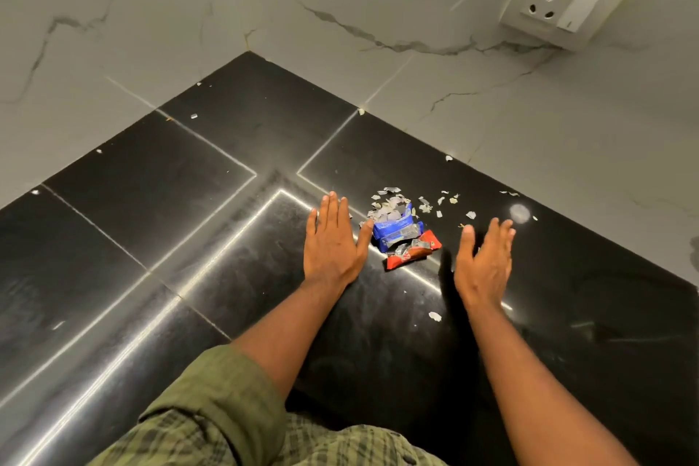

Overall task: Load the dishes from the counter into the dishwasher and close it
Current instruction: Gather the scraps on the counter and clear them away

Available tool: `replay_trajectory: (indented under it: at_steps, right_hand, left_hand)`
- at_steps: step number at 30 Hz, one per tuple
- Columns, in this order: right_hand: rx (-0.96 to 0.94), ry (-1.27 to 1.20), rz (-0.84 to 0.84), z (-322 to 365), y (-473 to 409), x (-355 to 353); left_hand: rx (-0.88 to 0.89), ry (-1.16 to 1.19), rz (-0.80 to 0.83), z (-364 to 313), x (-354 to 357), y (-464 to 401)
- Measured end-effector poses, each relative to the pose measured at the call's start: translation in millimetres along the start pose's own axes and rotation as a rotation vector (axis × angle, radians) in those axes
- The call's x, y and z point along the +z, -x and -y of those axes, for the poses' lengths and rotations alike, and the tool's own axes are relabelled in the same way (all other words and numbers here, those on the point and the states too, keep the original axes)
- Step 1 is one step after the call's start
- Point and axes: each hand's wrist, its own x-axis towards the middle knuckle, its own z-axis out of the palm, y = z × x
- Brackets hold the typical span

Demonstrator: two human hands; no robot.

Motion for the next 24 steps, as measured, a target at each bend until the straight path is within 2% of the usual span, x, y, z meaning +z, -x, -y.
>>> replay_trajectory:
  at_steps: [4,10,12,15,19,21,22,24]
  right_hand:
    - [0.069,0.044,0.126,15.6,-52.9,7.6]
    - [-0.164,-0.106,0.445,53.4,-72.9,18.8]
    - [-0.266,-0.115,0.506,65.4,-56.6,23.9]
    - [-0.300,-0.174,0.575,71.6,-27.6,24.8]
    - [-0.330,-0.308,0.627,64.5,4.2,18.9]
    - [-0.288,-0.449,0.629,54.2,17.8,19.2]
    - [-0.253,-0.512,0.586,47.6,23.7,19.7]
    - [-0.194,-0.548,0.389,36.7,33.7,18.3]
  left_hand:
    - [-0.010,-0.015,-0.009,-2.0,-0.6,0.3]
    - [-0.011,-0.025,-0.003,-0.5,1.5,-1.2]
    - [-0.012,-0.002,-0.011,-0.1,1.8,-1.5]
    - [-0.015,0.060,-0.017,0.3,0.4,-1.8]
    - [-0.007,0.194,-0.042,2.0,-4.4,1.0]
    - [-0.012,0.266,-0.068,3.2,-6.7,2.7]
    - [-0.015,0.294,-0.074,3.8,-7.5,3.4]
    - [-0.016,0.325,-0.073,5.1,-7.8,4.8]
